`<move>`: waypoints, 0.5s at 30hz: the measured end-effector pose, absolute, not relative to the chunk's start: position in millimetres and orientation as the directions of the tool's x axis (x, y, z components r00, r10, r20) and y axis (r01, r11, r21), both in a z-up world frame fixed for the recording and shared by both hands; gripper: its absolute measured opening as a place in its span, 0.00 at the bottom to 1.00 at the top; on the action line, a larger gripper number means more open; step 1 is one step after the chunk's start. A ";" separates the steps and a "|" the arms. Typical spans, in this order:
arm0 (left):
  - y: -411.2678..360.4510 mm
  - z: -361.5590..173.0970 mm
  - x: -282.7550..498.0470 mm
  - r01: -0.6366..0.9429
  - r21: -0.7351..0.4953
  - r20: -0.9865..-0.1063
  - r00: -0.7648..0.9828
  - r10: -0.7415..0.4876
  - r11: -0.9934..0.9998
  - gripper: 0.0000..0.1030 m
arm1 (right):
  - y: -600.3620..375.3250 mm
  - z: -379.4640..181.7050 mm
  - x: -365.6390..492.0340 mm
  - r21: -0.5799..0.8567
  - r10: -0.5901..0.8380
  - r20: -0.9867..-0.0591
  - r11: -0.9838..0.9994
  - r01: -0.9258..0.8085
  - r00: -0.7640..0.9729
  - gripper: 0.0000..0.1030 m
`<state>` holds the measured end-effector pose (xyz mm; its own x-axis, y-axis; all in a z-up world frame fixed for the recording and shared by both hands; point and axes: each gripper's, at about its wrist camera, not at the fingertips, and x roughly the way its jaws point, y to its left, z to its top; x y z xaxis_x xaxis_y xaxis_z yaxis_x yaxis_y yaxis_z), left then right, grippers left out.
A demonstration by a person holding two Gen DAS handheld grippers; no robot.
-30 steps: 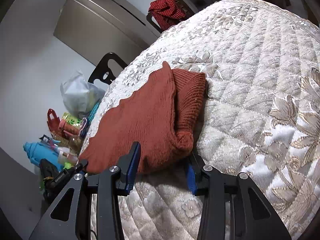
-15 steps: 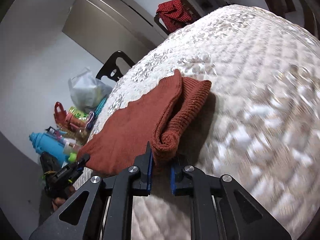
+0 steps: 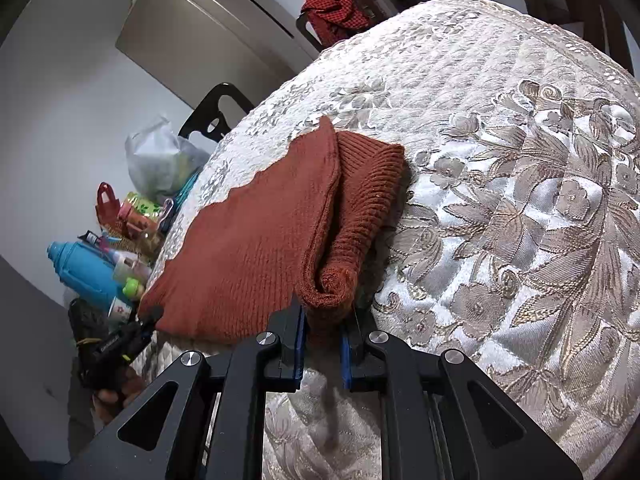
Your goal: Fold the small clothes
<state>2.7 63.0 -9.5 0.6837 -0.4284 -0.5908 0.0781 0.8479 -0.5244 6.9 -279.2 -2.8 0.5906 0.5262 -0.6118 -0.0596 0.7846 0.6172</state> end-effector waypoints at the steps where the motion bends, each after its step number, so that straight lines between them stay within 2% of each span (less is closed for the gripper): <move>1: 62.9 -8.7 2.9 0.081 -0.520 -0.590 0.686 -0.426 0.850 0.19 | -279.4 -2.6 6.3 0.616 0.526 -0.613 0.785 -0.061 0.589 0.14; 12: 63.0 -9.7 -2.8 0.092 -0.496 -0.592 0.692 -0.413 0.864 0.19 | -278.5 -0.6 -4.7 0.587 0.507 -0.611 0.806 -0.082 0.608 0.14; 15: 65.4 -7.5 -6.1 0.081 -0.478 -0.599 0.698 -0.393 0.874 0.22 | -281.5 -0.2 -5.0 0.583 0.496 -0.619 0.810 -0.068 0.609 0.18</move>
